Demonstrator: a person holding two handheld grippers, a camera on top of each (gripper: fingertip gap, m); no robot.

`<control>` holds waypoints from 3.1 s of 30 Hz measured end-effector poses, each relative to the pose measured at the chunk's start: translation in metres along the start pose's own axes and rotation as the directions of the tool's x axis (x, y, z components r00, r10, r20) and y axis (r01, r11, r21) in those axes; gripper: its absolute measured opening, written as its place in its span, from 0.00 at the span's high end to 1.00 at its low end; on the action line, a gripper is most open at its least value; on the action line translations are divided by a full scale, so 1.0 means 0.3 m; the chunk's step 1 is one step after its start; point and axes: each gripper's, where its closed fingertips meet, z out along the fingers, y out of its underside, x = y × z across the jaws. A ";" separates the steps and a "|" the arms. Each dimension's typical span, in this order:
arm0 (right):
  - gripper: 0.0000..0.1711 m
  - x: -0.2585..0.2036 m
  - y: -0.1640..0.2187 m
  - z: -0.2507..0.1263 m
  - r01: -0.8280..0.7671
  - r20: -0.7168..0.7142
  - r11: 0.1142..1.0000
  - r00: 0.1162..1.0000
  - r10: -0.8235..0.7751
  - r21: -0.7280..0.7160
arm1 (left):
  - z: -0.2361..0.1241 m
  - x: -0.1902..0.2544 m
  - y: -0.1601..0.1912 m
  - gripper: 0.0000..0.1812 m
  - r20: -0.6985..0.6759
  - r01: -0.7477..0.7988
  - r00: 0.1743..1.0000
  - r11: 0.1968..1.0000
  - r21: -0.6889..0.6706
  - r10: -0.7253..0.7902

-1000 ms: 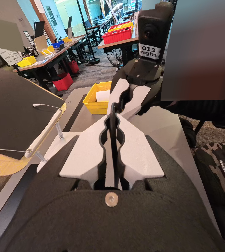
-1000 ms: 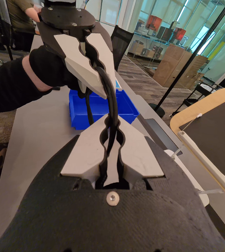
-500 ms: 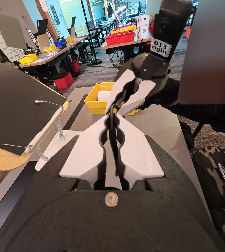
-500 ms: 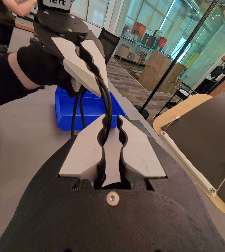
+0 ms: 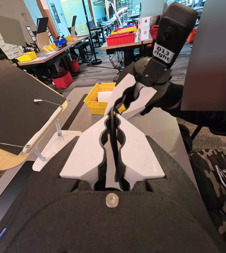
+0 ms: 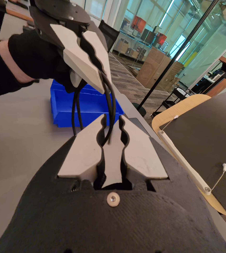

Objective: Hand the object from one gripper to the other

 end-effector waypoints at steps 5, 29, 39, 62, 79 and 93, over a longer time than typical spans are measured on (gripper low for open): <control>0.87 -0.004 -0.002 0.020 0.019 -0.032 1.000 0.999 -0.019 -0.018 | 0.016 -0.008 0.018 0.99 0.030 0.009 1.000 0.999 -0.034 -0.008; 1.00 0.135 0.018 -0.011 0.303 -0.404 0.920 0.831 -0.383 -0.249 | 0.025 -0.033 -0.023 0.82 0.015 0.174 0.984 0.981 0.082 -0.175; 1.00 0.112 -0.004 -0.039 0.133 -0.241 0.991 0.961 -0.137 -0.032 | -0.025 0.043 -0.089 0.62 0.056 -0.178 0.983 0.981 0.082 0.173; 0.99 -0.047 -0.149 -0.080 -0.014 0.111 0.951 0.994 -0.021 0.309 | 0.124 0.238 0.009 0.50 -0.433 0.135 0.899 0.983 0.125 -0.069; 0.98 -0.049 -0.180 -0.098 -0.044 0.132 0.940 0.991 -0.001 0.338 | 0.116 0.127 0.028 1.00 -0.250 0.079 0.967 0.991 0.105 -0.051; 0.45 0.007 -0.193 0.014 -0.282 0.003 0.887 0.953 0.302 0.365 | 0.055 -0.167 0.061 1.00 0.523 -0.191 0.808 0.960 -0.206 0.273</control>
